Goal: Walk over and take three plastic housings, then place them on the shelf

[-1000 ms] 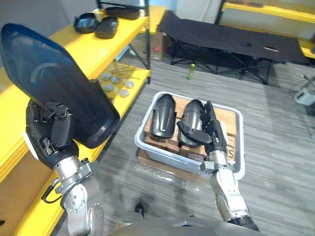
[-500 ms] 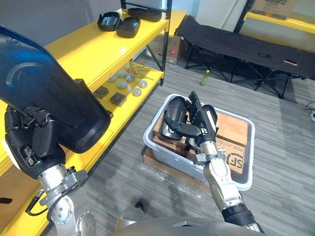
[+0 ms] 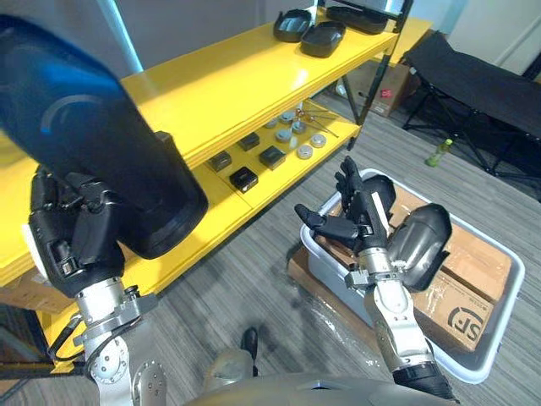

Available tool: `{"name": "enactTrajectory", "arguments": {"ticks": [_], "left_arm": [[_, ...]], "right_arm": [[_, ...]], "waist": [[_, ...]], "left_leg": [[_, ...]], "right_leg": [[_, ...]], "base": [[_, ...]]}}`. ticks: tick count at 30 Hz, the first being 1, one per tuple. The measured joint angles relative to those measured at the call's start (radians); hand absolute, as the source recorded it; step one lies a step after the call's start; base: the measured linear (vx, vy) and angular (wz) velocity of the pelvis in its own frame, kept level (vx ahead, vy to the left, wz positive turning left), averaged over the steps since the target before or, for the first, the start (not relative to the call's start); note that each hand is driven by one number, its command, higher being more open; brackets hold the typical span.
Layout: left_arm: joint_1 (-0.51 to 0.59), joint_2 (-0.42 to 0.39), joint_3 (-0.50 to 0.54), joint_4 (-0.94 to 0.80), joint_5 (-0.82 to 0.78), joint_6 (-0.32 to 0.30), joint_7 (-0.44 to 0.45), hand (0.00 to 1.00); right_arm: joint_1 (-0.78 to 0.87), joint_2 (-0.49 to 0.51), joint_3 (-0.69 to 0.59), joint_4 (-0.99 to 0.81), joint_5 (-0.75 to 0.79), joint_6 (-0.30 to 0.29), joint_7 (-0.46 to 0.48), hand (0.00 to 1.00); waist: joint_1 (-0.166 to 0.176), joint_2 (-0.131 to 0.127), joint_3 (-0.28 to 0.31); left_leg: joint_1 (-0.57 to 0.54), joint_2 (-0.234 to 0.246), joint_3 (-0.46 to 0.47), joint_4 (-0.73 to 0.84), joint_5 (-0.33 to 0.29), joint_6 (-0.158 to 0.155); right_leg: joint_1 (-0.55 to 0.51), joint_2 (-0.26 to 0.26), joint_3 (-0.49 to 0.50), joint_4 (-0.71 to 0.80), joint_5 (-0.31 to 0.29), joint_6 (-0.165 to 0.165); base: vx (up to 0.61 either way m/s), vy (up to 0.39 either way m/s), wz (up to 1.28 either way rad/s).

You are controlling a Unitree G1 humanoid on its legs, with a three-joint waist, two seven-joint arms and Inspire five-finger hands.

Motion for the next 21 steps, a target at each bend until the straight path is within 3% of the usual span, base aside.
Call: {"name": "enactTrajectory", "arguments": {"ticks": [2, 5, 11, 14, 15, 17, 21], "left_arm": [[-0.026, 0.033, -0.026, 0.010, -0.002, 0.000, -0.028, 0.00], [-0.036, 0.028, -0.027, 0.020, -0.025, 0.002, -0.038, 0.00], [-0.030, 0.027, -0.040, 0.021, -0.018, 0.003, -0.025, 0.00], [-0.028, 0.026, -0.044, 0.022, -0.017, 0.003, -0.020, 0.00], [-0.026, 0.019, -0.048, 0.028, -0.015, 0.003, -0.013, 0.00], [-0.008, 0.011, -0.063, 0.036, 0.002, 0.003, 0.011, 0.00], [0.012, 0.011, -0.083, 0.036, 0.024, 0.003, 0.046, 0.00]], "right_arm": [[0.031, 0.001, -0.037, -0.013, 0.002, -0.006, -0.001, 1.00], [0.043, 0.000, -0.064, -0.019, 0.001, -0.016, 0.034, 1.00], [0.056, -0.004, -0.079, -0.020, 0.014, -0.016, 0.083, 1.00], [0.074, -0.004, -0.076, -0.039, 0.040, -0.016, 0.098, 1.00], [0.086, -0.005, -0.071, -0.051, 0.046, -0.017, 0.098, 1.00], [0.095, -0.009, -0.058, -0.051, 0.048, -0.017, 0.097, 1.00], [0.066, -0.008, -0.008, -0.049, 0.046, -0.020, 0.065, 1.00]], "waist": [[-0.003, -0.004, -0.002], [-0.004, -0.009, -0.003], [-0.009, -0.008, -0.002], [-0.017, -0.012, 0.013], [-0.020, 0.000, 0.025], [-0.025, 0.020, 0.043], [-0.007, 0.032, 0.074]], "left_leg": [[-0.003, -0.010, -0.035, -0.032, 0.033, 0.005], [-0.022, -0.022, -0.037, -0.049, 0.085, 0.005], [-0.030, -0.013, -0.020, -0.051, 0.101, -0.009], [-0.033, -0.013, -0.021, -0.079, 0.119, -0.024], [-0.033, -0.004, -0.023, -0.089, 0.131, -0.033], [-0.042, 0.015, -0.018, -0.063, 0.128, -0.038], [-0.147, 0.048, -0.012, 0.152, 0.038, -0.043]], "right_leg": [[-0.020, 0.002, 0.072, 0.039, -0.020, -0.002], [-0.020, 0.000, 0.073, 0.000, -0.041, 0.015], [0.000, 0.026, 0.074, -0.079, -0.063, 0.039], [0.001, 0.029, 0.078, -0.087, -0.137, 0.051], [-0.006, 0.035, 0.082, -0.079, -0.155, 0.082], [-0.015, 0.049, 0.081, -0.058, -0.169, 0.076], [-0.042, 0.056, 0.086, -0.008, -0.184, 0.066]], "base": [[0.04, -0.005, 0.55], [0.05, -0.051, 0.18], [-0.01, -0.072, -0.08], [-0.11, -0.081, 0.03], [-0.17, -0.097, 0.07], [-0.17, -0.083, 0.05], [-0.08, -0.003, -0.07]]}}
